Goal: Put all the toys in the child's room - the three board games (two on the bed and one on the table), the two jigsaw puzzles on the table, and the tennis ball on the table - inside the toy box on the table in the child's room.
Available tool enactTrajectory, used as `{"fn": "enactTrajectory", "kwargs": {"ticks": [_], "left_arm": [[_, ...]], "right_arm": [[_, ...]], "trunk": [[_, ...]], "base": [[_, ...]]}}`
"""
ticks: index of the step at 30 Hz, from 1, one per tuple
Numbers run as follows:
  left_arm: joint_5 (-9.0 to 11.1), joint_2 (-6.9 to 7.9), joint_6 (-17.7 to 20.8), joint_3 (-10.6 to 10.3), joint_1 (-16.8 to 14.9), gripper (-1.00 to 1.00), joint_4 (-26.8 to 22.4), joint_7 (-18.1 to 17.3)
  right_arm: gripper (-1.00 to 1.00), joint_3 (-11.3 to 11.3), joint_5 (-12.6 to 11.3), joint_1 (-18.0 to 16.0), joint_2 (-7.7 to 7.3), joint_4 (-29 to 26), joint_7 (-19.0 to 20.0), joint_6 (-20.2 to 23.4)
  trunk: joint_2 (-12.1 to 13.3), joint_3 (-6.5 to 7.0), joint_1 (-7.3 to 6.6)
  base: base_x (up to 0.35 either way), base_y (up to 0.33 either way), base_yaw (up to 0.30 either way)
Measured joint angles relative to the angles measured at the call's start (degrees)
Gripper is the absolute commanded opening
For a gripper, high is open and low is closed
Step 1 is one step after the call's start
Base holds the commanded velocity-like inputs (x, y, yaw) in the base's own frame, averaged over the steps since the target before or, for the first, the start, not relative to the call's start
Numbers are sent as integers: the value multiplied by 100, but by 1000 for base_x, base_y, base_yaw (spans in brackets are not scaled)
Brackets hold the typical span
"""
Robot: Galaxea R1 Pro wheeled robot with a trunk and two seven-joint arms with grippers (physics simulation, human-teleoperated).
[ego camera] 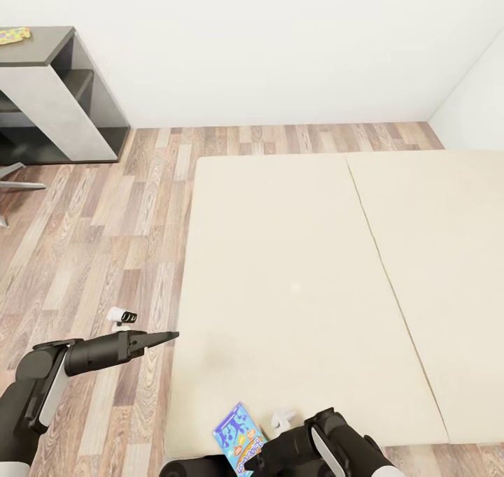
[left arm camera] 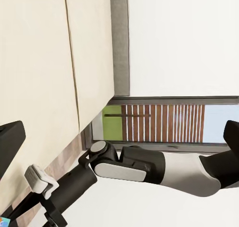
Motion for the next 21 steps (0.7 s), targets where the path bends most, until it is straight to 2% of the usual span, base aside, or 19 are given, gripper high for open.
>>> {"fn": "enactTrajectory", "kwargs": {"ticks": [21], "left_arm": [[0,0,0,2,0,100,0,0]], "right_arm": [[100,6,20,-6,36,-67,12,33]], "trunk": [[0,0,0]], "base": [[0,0,0]]}}
